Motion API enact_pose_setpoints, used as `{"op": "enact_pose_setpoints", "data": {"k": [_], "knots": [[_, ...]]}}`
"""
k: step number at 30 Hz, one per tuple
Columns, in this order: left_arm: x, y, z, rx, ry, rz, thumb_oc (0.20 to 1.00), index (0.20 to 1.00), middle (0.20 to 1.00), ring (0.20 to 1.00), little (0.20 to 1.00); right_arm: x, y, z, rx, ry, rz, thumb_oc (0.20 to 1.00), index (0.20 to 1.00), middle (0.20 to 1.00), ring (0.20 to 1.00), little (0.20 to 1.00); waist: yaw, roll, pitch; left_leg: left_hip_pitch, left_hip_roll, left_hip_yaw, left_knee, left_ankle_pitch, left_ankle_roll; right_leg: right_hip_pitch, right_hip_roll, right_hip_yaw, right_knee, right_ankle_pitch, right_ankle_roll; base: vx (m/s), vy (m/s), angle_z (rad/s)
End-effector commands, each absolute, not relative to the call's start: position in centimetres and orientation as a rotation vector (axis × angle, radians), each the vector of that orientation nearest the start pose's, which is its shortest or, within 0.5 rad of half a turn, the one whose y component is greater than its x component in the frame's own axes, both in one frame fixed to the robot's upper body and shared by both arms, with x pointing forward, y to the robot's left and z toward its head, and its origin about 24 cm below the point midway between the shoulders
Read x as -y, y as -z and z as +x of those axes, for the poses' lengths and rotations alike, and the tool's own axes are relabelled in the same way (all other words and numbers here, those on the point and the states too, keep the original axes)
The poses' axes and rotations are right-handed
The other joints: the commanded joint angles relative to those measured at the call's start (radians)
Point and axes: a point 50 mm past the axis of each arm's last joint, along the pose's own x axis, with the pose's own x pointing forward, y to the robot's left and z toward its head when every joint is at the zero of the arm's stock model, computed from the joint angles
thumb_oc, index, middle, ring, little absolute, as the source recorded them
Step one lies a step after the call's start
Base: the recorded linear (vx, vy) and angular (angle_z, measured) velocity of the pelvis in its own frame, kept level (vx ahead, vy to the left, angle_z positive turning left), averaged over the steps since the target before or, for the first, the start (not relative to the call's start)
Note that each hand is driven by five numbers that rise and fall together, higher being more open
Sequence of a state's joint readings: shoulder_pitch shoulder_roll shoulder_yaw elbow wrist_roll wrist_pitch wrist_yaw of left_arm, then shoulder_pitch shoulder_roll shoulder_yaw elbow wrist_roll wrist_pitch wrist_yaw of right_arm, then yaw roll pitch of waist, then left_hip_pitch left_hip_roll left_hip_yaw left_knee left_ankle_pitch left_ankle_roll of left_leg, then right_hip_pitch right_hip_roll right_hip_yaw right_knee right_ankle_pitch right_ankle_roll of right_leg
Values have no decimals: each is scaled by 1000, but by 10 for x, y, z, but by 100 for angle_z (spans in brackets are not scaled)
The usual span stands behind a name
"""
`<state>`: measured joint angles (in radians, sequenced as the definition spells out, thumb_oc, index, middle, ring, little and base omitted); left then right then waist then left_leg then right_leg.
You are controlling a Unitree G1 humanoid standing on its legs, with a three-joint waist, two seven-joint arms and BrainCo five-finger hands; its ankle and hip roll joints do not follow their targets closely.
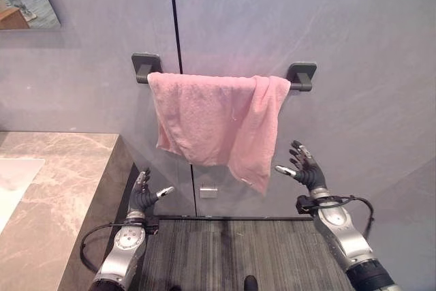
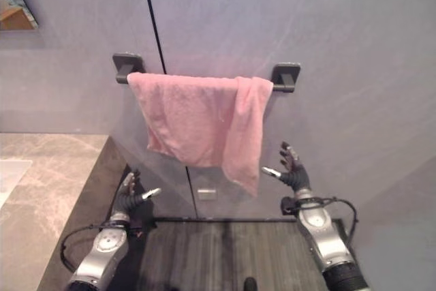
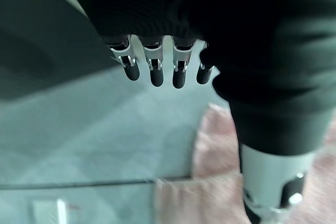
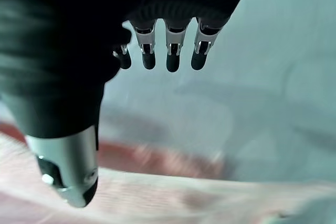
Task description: Put brush and paste in cup on sink, flatten towel.
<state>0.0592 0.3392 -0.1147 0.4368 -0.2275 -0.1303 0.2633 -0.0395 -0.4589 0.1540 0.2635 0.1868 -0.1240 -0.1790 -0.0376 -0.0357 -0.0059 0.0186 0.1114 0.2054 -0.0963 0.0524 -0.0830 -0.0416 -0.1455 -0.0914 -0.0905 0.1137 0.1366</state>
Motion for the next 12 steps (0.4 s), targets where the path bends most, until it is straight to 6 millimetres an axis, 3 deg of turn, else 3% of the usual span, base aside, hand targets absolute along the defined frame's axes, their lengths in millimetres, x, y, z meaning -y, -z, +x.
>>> {"op": "enact_pose_setpoints", "data": {"k": [1,2,6,7,8,10,12], "knots": [[-246,37,221,-318,-277,232,1000,1000,1000,1000,1000,233,-29,260,-26,116,-393,1000,1000,1000,1000,1000,-5,-23,-14,15,25,33,9,3,-22,13,-59,-6,3,44,60,0,0,0],[-246,37,221,-318,-277,232,1000,1000,1000,1000,1000,233,-29,260,-25,116,-393,1000,1000,1000,1000,1000,-4,-23,-14,15,25,34,9,3,-22,13,-59,-6,3,44,60,0,0,0],[-245,75,198,-514,-270,231,1000,1000,1000,1000,1000,239,24,235,-259,142,-344,1000,1000,1000,1000,1000,-20,-13,-14,22,25,39,9,3,-19,13,-57,3,3,46,56,-21,11,-5],[-245,75,198,-513,-270,231,1000,1000,1000,1000,1000,239,24,235,-259,142,-344,1000,1000,1000,1000,1000,-20,-13,-13,23,25,39,9,3,-19,13,-57,3,3,46,56,-19,5,-8],[-243,84,191,-565,-255,230,1000,1000,1000,1000,1000,239,45,223,-358,152,-303,1000,1000,1000,1000,1000,-25,-11,-12,25,24,43,9,3,-19,13,-55,7,3,47,55,-15,4,-6],[-243,84,191,-565,-255,230,1000,1000,1000,1000,1000,239,45,224,-358,152,-303,1000,1000,1000,1000,1000,-25,-11,-11,25,24,43,9,3,-19,13,-55,7,3,46,55,-14,5,-12],[-237,101,178,-655,-233,215,1000,1000,1000,1000,1000,236,71,207,-500,112,-306,1000,1000,1000,1000,1000,-29,-9,-11,30,24,48,9,2,-20,11,-54,14,3,47,53,-27,11,-10]]}}
